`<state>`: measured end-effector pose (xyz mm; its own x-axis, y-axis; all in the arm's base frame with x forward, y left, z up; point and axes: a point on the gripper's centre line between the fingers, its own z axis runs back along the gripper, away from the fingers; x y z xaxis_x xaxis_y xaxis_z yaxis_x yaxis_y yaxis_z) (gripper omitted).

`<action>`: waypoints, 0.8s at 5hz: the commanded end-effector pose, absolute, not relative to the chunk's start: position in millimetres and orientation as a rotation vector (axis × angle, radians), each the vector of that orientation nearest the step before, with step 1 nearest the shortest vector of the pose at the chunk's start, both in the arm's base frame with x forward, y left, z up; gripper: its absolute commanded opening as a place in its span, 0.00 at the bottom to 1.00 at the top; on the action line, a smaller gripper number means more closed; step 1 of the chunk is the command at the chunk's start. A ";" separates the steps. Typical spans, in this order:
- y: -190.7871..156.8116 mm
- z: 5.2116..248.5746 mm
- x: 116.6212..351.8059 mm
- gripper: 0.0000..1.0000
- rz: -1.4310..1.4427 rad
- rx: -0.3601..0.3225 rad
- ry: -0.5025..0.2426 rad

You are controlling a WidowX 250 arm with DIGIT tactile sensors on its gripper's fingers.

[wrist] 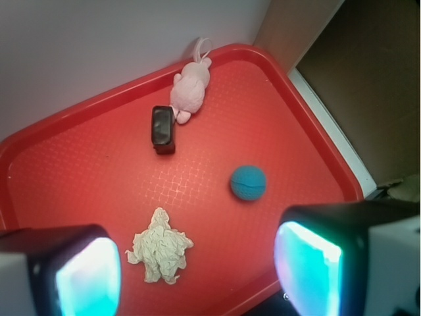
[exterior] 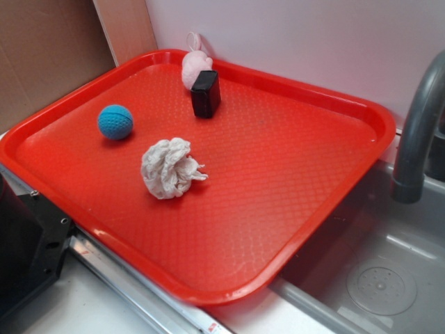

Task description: Grab the black box.

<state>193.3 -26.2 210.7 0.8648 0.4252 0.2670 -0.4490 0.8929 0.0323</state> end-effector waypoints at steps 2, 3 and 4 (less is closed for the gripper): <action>-11.5 118.7 260.1 1.00 0.363 0.115 -0.094; -5.0 84.2 285.4 1.00 0.323 0.060 -0.092; -0.8 62.1 297.1 1.00 0.335 0.060 -0.071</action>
